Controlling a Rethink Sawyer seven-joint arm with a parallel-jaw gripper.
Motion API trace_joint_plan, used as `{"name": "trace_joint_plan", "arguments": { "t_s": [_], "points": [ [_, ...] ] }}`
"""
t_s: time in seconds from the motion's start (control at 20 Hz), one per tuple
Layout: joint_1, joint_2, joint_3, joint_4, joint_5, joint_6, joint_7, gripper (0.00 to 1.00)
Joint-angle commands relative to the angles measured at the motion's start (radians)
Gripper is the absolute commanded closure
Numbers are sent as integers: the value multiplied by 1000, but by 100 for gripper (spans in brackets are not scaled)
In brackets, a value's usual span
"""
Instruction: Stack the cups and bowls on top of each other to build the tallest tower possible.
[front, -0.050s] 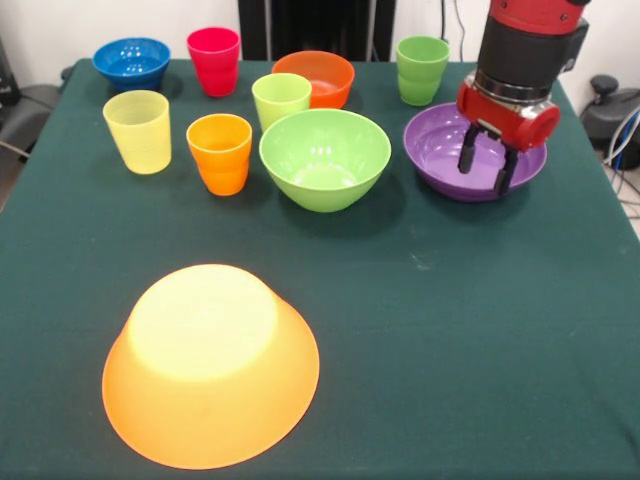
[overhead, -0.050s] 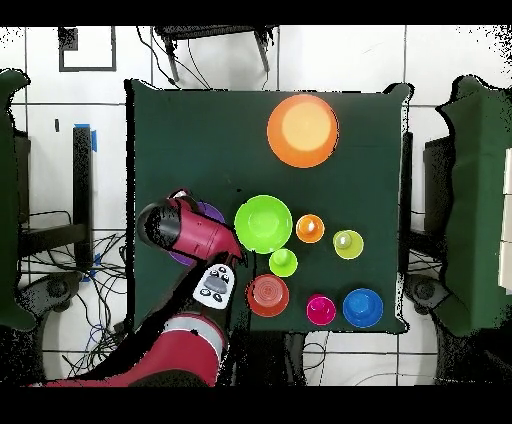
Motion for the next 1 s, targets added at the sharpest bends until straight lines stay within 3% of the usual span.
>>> {"name": "trace_joint_plan", "arguments": {
  "t_s": [0.05,1.0],
  "points": [
    [17,49,96,2,47,-72,221,0],
    [0,86,110,-27,64,-102,192,0]
  ]
}}
